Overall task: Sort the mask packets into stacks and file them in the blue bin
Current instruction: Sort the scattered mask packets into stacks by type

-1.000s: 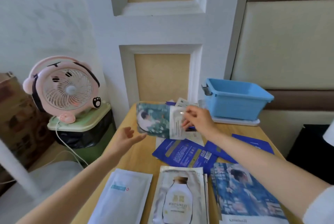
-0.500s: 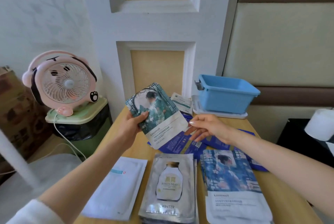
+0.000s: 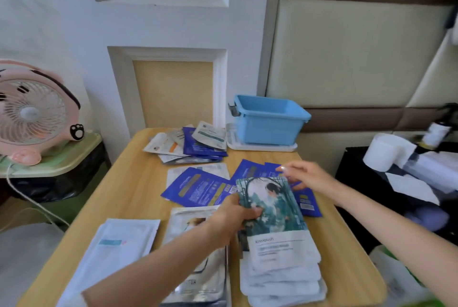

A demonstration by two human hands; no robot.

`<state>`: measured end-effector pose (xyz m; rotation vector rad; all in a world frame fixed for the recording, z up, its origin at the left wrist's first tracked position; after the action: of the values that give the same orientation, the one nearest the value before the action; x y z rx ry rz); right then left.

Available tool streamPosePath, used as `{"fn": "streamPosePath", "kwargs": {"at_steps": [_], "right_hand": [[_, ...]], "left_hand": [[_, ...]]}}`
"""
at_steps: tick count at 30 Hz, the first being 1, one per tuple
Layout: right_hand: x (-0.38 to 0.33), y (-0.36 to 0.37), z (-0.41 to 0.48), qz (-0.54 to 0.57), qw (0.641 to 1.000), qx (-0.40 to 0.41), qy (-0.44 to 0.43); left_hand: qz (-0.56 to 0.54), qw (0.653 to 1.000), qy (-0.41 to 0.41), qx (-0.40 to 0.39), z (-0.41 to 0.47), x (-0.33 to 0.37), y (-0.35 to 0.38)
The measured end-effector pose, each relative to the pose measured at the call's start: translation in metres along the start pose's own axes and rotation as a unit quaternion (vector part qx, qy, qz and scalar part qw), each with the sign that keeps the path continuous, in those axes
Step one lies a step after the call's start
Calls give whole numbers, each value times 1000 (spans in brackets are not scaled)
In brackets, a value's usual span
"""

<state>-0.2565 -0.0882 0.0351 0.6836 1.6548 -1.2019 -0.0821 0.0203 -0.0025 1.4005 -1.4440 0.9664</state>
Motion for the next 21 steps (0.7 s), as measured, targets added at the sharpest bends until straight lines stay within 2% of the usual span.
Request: {"fn": "streamPosePath", "kwargs": {"at_steps": [1, 3, 6, 9, 12, 16, 19, 21], "right_hand": [[4, 5, -8, -11, 999, -24, -22], [16, 16, -18, -65, 994, -64, -52], [33, 20, -20, -110, 990, -63, -54], [39, 15, -18, -78, 994, -47, -67], [42, 10, -17, -63, 995, -34, -72], [47, 2, -11, -51, 996, 0, -78], [46, -7, -1, -54, 995, 28, -73], [44, -9, 7, -50, 996, 35, -63]], "left_hand": [[28, 999, 1, 14, 2, -3, 5], [186, 980, 35, 58, 3, -2, 7], [418, 885, 144, 145, 4, 18, -11], [497, 805, 212, 246, 31, 45, -66], [553, 776, 146, 267, 74, 59, -128], [622, 759, 1, 191, 115, 49, -162], [648, 741, -13, 172, 131, 51, -164], [637, 756, -33, 147, 136, 51, -162]]}}
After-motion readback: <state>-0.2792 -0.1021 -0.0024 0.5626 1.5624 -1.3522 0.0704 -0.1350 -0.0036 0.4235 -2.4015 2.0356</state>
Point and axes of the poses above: each hand's wrist, its own z-axis towards the middle knuckle, its own y-axis out of the palm, x = y × z, the point moved 5 cm from there along z, towards the middle knuckle, and after that the axes turned 2 degrees about z, right-handed, at the moved point
